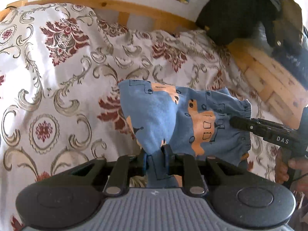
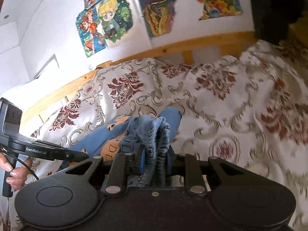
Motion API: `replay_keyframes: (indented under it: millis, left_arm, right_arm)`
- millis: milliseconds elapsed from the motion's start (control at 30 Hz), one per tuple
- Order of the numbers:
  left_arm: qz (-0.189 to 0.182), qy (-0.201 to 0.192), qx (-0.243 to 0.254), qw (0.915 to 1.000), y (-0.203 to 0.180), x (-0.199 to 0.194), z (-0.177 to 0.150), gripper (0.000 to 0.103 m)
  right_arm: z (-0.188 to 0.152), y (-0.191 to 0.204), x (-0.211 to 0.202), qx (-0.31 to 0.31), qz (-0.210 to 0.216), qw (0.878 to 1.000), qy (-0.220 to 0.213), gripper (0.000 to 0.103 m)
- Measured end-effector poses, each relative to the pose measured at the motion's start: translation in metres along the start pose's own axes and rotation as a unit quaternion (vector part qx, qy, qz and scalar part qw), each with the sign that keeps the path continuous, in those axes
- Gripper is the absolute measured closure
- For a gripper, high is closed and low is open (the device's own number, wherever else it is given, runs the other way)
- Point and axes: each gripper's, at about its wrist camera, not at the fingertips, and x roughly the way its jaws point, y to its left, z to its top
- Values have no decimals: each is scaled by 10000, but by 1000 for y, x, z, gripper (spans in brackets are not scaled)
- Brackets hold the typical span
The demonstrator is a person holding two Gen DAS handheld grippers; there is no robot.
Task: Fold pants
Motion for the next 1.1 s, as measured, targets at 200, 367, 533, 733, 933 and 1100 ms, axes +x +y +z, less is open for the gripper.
replay_keyframes:
  millis: [200,367,533,733,933,1100]
  left_arm:
    - [-10,-186,-96,9998,14,3,18,84]
    - [100,-219,-45,9997,26,18,25,84]
    - [59,143,-475,9988,54,55,8,84]
    - [-114,120,-551,9983,73,65,-13,81]
    - [0,83,-511,9987,80,65,-17,51]
    - [31,35,-555,9984,89,55,-27,40]
  right_arm:
    - [26,-4,24,-174,98,9998,90,81]
    - [32,-12,54,-168,76,9995,249,81]
    - [17,-28,93,72,84,9966,819,81]
    - [-7,-42,112,324,71,9929,1142,80]
    - [-10,-44,115,332,-84,9924,1182,69]
    - [-13,-42,110,118,-400,9926,1139,44]
